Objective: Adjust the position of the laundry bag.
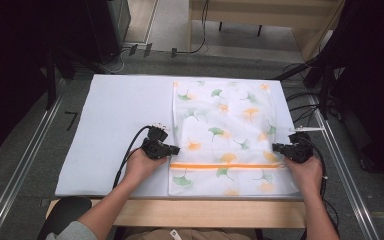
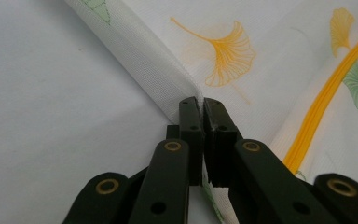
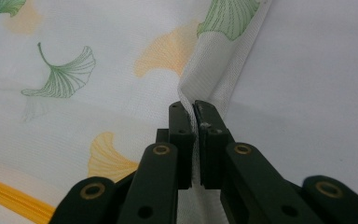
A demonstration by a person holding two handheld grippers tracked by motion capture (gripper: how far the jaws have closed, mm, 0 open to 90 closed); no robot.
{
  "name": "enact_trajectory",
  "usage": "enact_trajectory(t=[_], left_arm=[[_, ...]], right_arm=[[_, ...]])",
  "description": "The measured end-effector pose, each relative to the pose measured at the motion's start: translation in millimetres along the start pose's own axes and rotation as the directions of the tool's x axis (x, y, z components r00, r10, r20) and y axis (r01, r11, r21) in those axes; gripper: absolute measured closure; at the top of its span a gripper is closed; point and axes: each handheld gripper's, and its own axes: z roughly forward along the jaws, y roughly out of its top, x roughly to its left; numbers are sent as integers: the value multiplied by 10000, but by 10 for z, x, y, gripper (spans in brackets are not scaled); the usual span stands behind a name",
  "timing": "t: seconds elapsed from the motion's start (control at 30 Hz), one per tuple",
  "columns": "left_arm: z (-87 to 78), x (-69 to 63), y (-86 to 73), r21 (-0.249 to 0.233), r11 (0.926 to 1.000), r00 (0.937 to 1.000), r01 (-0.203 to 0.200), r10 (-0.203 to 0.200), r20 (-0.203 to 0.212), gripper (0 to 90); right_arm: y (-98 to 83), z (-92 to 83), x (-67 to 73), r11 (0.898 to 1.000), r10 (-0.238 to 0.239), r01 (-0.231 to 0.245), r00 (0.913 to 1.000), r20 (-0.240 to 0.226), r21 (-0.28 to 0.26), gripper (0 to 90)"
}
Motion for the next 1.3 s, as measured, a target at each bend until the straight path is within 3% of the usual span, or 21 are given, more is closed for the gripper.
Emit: enact_trajectory(t=[0.13, 0.27, 0.47, 0.7, 1.0, 1.3], left_arm=[[-7, -6, 6, 100, 9997, 9987, -236, 231, 450, 894], [-22, -6, 22, 393, 9990, 9978, -205, 180, 639, 900], [-94, 26, 32, 227, 9996, 9981, -187, 174, 584, 900], [-173, 67, 34, 53, 9998, 9982, -212, 208, 571, 900], [-361, 206, -16, 124, 9995, 9982, 304, -310, 510, 900], [-580, 364, -122, -45, 9965, 9961, 831, -829, 311, 900]], right_arm=[[16, -15, 4, 9999, 101, -100, 9999, -53, 51, 895], [26, -32, 3, 9999, 104, -104, 9997, -230, 8, 893], [44, -56, -6, 9990, 448, -447, 9978, -491, 34, 892], [72, -53, 60, 9999, 159, -156, 9980, -605, 65, 892], [144, -14, 173, 9995, -156, 177, 9966, -814, 243, 891], [270, 78, 394, 9959, -800, 848, 9882, -1306, 320, 891]])
